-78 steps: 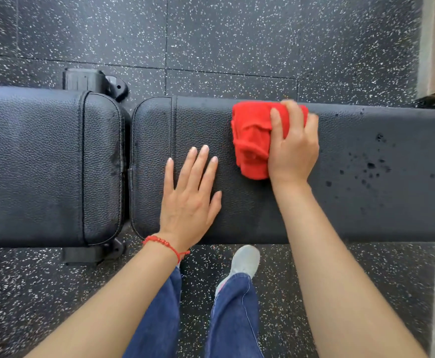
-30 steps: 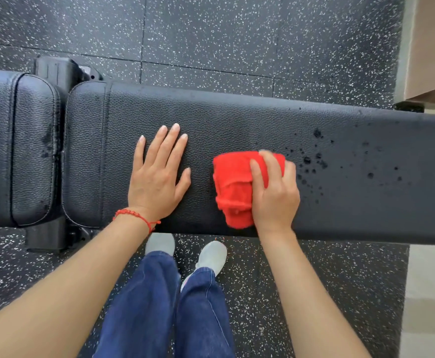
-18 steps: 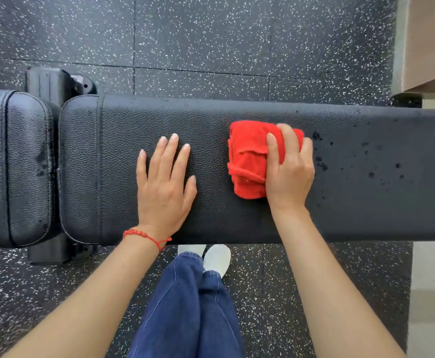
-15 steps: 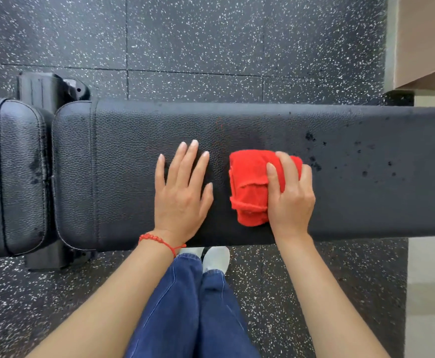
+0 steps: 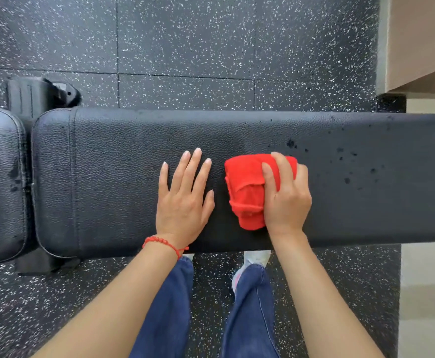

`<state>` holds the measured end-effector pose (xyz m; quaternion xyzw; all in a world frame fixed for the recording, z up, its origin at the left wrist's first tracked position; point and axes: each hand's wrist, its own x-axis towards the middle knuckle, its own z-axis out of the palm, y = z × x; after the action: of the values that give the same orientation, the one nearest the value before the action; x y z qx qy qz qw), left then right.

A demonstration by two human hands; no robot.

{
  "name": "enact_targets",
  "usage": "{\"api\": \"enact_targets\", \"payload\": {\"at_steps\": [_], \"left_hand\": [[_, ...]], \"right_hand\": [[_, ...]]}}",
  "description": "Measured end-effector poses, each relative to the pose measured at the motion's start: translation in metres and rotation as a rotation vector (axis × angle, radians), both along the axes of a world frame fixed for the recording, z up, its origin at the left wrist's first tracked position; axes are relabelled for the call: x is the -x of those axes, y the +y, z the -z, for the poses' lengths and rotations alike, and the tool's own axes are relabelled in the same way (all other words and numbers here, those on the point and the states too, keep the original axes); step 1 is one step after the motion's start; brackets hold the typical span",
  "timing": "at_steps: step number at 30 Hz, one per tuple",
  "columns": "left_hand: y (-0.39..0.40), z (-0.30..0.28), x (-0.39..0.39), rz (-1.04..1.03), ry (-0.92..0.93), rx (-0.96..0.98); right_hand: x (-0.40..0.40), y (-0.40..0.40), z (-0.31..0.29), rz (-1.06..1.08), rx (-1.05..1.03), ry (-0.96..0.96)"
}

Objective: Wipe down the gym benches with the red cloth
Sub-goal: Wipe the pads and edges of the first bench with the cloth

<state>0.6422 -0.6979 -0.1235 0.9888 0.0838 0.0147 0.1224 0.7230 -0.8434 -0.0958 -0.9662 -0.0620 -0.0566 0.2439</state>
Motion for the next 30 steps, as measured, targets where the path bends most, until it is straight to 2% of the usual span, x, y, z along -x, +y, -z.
{"api": "enact_targets", "payload": {"at_steps": [3,6,13,19,25,30], "left_hand": [[0.0,0.001,0.001,-0.003,0.0,0.0],[-0.001,0.002,0.0,-0.008,0.0,-0.008],[-0.01,-0.007,-0.004,-0.075,-0.008,0.021],[-0.049,-0.015,-0.018,-0.155,0.002,0.102],[-0.062,-0.004,-0.017,-0.085,0.052,0.019],[-0.062,0.0,-0.016,-0.082,0.028,0.014]], "right_hand": [[-0.038,0.011,-0.002,0.031,-0.008,0.015],[-0.043,0.011,0.0,0.013,-0.015,0.003],[0.014,-0.033,0.003,-0.014,-0.038,0.001],[0.064,-0.076,0.002,-0.024,0.001,0.08],[0.038,-0.068,0.004,-0.036,-0.01,0.036],[-0.021,-0.049,0.005,0.008,-0.043,-0.011]]}}
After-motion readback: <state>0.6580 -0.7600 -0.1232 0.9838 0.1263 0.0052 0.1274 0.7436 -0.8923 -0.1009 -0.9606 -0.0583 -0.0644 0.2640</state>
